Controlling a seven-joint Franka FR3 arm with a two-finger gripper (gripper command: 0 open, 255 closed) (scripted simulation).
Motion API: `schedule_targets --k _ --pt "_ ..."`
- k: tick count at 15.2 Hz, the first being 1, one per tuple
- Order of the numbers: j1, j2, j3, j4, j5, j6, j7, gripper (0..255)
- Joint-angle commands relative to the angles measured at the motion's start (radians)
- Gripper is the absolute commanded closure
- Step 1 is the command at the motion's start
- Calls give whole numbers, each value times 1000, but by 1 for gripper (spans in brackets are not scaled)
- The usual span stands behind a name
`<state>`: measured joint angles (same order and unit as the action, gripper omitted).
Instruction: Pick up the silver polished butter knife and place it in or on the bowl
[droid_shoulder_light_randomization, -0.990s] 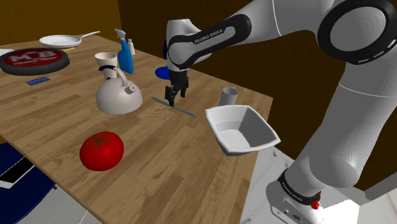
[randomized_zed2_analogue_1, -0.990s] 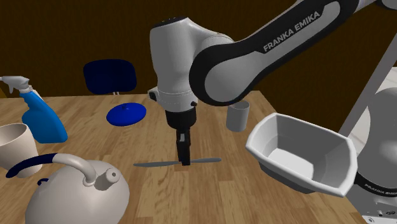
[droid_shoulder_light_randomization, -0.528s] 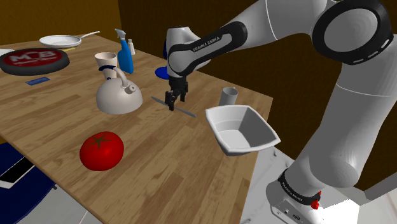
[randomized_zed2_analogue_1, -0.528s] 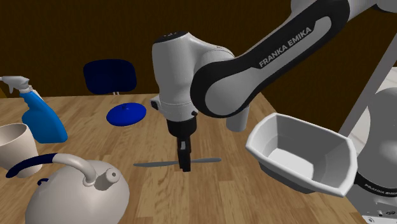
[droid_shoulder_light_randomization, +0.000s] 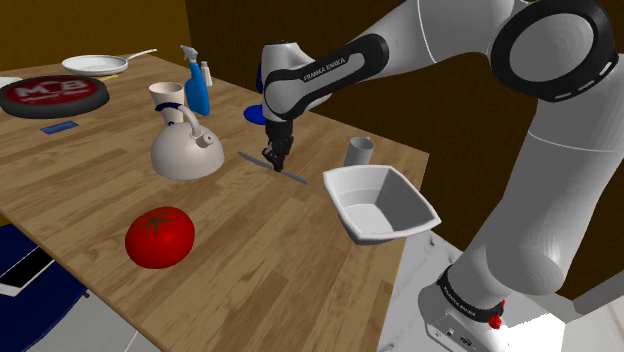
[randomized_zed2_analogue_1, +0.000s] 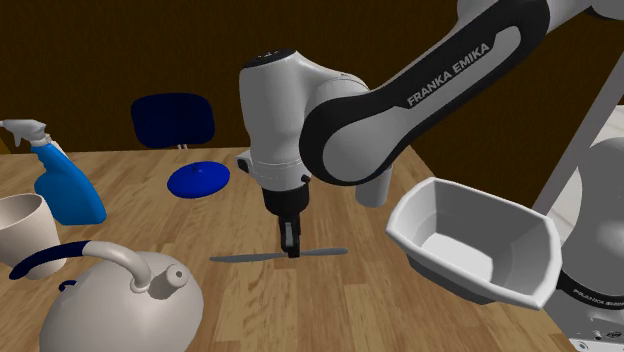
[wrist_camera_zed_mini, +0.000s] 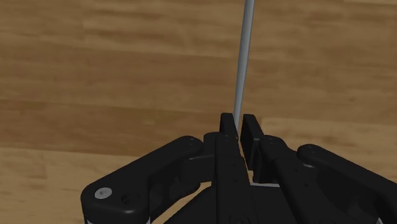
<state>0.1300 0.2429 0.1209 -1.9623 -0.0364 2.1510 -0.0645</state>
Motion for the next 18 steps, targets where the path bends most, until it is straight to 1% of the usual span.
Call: schedule_targets --k 1,6,18 --pt "0 0 0 0 0 0 0 255" --pt "0 0 0 0 0 0 0 255" --pt "-2 -67 3 78 11 -145 -8 255"
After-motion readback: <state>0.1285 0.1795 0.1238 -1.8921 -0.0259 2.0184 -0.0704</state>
